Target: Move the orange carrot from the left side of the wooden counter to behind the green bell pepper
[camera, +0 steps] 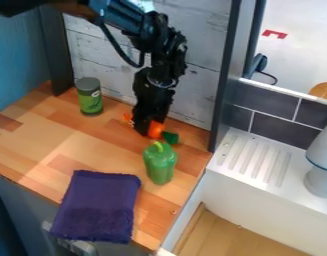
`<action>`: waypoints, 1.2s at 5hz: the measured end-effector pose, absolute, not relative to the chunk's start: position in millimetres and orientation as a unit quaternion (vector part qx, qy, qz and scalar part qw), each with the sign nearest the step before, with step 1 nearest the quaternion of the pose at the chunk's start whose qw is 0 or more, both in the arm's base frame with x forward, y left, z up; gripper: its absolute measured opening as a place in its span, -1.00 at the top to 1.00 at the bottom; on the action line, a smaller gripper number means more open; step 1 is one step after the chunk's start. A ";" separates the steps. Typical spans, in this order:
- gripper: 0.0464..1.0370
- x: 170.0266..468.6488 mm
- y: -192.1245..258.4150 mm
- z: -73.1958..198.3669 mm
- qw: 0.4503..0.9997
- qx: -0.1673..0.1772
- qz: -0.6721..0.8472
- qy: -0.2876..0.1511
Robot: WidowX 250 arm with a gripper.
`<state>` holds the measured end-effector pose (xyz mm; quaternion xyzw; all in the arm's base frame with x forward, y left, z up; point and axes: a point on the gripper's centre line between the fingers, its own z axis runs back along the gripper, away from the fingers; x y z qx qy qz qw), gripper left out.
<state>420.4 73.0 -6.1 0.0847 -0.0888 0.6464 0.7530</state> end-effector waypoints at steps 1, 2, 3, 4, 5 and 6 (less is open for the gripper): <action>-0.78 416.9 70.9 -11.3 0.759 0.073 0.641 -0.085; -0.94 412.3 73.6 -10.1 0.763 0.069 0.638 -0.081; -0.93 410.3 73.5 -6.9 0.767 0.063 0.634 -0.075; -0.93 411.0 76.0 7.8 0.763 0.051 0.640 -0.082; -0.93 409.4 80.0 37.4 0.755 0.024 0.648 -0.097; -0.93 396.5 83.9 79.5 0.754 -0.004 0.649 -0.099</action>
